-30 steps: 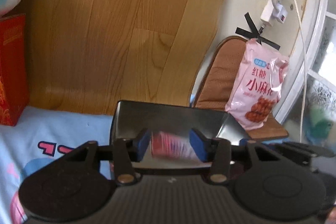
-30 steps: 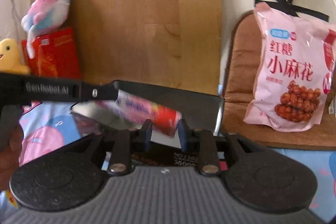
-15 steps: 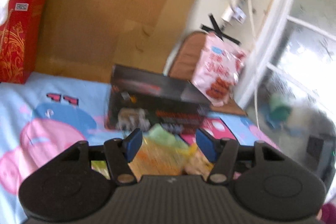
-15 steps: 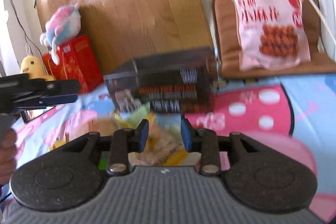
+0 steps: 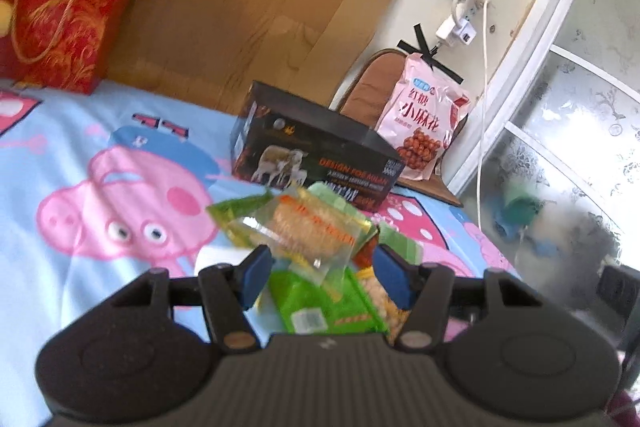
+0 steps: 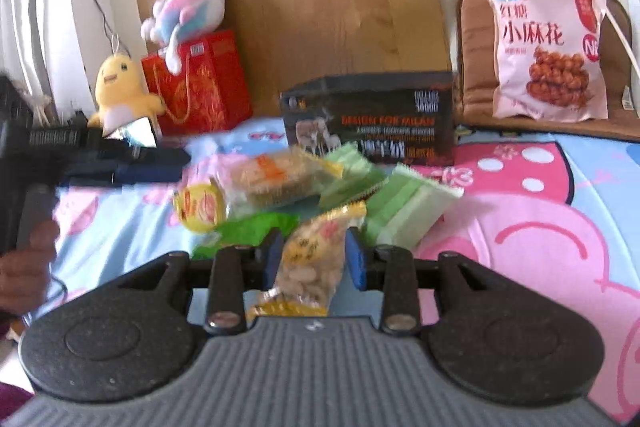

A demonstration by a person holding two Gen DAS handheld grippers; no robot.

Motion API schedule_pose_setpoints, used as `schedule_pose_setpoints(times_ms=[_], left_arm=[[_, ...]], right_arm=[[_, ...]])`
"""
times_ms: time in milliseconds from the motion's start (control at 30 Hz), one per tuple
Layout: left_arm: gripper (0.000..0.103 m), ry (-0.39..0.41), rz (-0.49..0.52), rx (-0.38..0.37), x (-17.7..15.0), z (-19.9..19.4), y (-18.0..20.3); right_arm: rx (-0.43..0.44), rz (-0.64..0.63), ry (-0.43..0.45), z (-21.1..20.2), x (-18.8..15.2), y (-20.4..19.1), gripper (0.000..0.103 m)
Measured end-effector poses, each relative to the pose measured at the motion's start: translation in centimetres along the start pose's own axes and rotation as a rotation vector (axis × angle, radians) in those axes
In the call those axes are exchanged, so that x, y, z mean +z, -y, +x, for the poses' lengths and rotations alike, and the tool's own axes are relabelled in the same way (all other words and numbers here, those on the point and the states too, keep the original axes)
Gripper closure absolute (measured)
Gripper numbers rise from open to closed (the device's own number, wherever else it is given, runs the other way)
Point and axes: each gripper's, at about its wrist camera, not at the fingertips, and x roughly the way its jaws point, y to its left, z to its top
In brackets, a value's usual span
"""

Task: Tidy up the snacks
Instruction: 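Grasp the yellow peanut bag with the left gripper and lift it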

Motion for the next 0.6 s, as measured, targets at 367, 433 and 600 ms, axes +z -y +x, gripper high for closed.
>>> schedule_pose_setpoints(times_ms=[367,433,600], left_arm=[[0.046,-0.105,0.011,-0.146,-3.0,-0.2,0.8],[0.046,-0.13,0.01,-0.161,-3.4,0.4,1.0],[0.046,-0.158,0.013,-0.166,-3.8,1.2,1.3]], right_arm=[[0.018,0.144,-0.049,0.8,-0.7,1.1,0.065],[0.013,0.202,-0.089,1.0,-1.6,1.6,0.066],[0.18,0.399,-0.163,-0.3,-3.4,2.7,0.073]])
